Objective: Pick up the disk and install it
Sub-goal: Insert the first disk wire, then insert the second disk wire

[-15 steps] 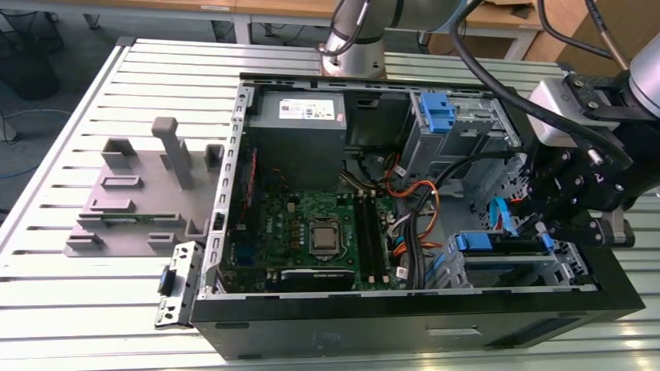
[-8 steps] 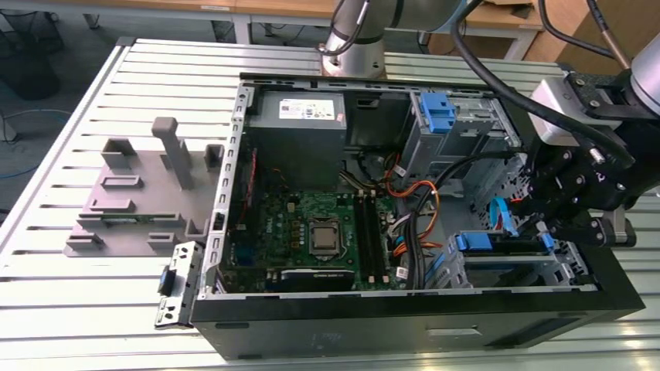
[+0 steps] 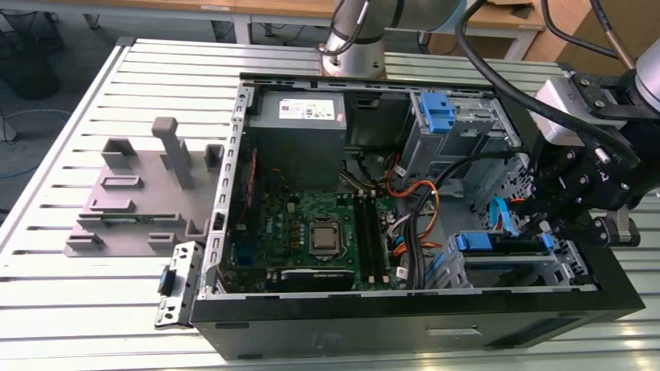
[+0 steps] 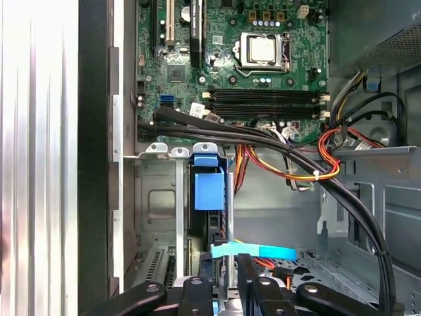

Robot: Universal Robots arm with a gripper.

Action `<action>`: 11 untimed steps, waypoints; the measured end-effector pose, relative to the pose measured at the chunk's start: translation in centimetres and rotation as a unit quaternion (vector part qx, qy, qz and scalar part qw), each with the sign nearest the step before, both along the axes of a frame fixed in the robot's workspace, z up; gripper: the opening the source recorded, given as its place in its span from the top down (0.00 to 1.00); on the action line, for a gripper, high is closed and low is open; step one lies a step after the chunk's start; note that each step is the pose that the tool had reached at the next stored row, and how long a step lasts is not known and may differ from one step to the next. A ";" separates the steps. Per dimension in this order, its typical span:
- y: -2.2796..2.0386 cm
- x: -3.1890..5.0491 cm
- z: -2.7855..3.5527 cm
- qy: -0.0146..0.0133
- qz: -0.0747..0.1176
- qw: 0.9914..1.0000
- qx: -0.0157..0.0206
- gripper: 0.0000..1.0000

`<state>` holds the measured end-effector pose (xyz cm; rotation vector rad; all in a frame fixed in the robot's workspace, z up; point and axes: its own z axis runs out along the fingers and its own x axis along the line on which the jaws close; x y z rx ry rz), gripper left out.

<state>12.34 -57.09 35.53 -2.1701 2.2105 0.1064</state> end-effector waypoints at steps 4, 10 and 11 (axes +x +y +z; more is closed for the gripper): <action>0.02 0.05 0.00 0.000 0.000 1.000 0.000 0.71; 0.02 0.05 0.24 0.000 0.000 1.000 0.000 0.71; 0.02 0.05 0.24 0.000 0.000 1.000 0.000 0.71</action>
